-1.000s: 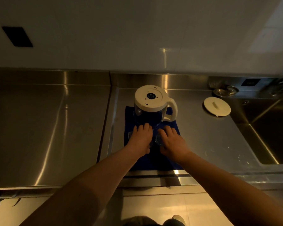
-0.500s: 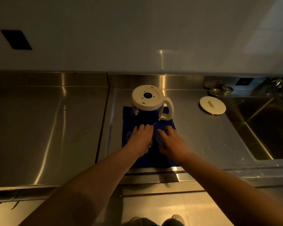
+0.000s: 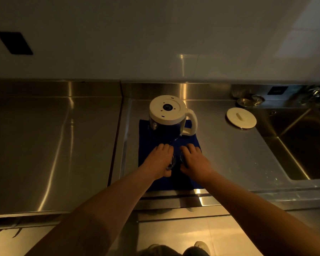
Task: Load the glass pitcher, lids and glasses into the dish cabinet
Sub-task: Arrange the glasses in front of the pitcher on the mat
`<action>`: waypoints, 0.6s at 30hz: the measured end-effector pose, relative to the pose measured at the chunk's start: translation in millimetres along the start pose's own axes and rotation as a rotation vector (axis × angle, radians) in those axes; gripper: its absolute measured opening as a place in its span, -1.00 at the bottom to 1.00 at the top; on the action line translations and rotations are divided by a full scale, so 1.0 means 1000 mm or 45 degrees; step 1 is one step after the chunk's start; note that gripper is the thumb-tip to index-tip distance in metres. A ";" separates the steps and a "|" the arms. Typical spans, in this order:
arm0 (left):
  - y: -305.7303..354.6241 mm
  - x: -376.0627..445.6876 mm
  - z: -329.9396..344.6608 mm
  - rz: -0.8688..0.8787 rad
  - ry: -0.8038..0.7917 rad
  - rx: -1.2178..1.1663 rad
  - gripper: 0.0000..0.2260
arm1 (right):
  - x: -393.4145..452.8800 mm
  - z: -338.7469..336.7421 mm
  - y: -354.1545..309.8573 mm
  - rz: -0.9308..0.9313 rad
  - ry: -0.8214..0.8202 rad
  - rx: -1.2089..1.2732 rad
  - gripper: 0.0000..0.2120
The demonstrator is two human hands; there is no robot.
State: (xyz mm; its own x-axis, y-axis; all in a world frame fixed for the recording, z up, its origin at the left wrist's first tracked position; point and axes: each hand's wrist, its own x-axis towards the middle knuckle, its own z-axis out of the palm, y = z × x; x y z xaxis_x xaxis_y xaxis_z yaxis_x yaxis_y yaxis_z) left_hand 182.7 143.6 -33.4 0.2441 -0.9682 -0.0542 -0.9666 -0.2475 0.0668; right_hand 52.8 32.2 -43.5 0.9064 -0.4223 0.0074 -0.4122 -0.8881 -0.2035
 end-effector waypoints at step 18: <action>-0.005 0.009 0.021 -0.051 -0.104 0.126 -0.30 | 0.004 0.009 0.011 0.067 -0.038 -0.053 -0.37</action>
State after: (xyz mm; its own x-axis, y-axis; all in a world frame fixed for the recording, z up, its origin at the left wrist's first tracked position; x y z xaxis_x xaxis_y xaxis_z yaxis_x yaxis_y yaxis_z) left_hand 188.2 136.8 -54.7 0.2794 -0.9505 -0.1360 -0.9602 -0.2773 -0.0351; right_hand 52.7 22.2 -54.5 0.8856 -0.4633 -0.0315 -0.4619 -0.8720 -0.1619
